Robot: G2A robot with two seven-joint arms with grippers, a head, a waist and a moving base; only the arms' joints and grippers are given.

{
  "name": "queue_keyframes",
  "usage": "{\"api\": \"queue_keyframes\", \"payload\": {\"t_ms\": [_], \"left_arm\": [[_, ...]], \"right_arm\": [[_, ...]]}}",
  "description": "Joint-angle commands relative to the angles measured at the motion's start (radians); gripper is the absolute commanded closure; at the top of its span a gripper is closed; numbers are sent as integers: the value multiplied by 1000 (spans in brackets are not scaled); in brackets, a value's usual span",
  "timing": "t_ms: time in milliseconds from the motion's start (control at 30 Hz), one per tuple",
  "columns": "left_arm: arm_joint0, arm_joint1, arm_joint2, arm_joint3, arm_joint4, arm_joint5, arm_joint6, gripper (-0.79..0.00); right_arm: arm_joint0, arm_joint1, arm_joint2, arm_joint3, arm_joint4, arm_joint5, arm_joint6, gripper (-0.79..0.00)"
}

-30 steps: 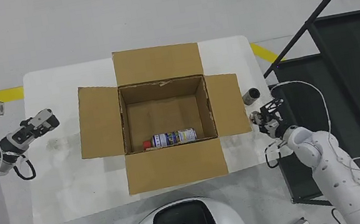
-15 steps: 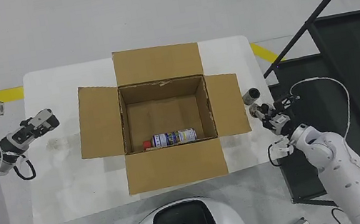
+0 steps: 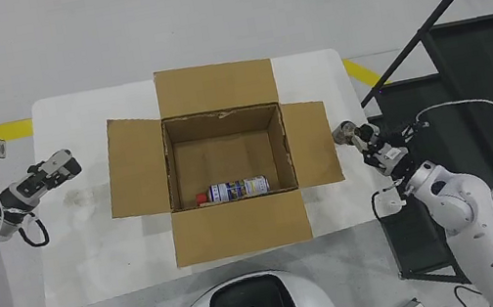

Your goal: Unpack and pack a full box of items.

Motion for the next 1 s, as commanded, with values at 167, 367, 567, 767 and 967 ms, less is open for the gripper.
{"api": "queue_keyframes", "payload": {"t_ms": [167,367,567,767,967], "left_arm": [[0,0,0,0,0,0,0,-785],[0,0,0,0,0,0,0,-785],[0,0,0,0,0,0,0,-785],[0,0,0,0,0,0,0,-785],[0,0,0,0,0,0,0,-785]], "right_arm": [[101,-4,-137,-65,-49,-29,91,0],[219,-16,-297,-103,-112,5,197,0],[374,-35,-463,-68,-173,50,336,0],[528,-64,-616,16,-208,109,416,0],[642,-98,-742,137,-236,174,491,0]]}}
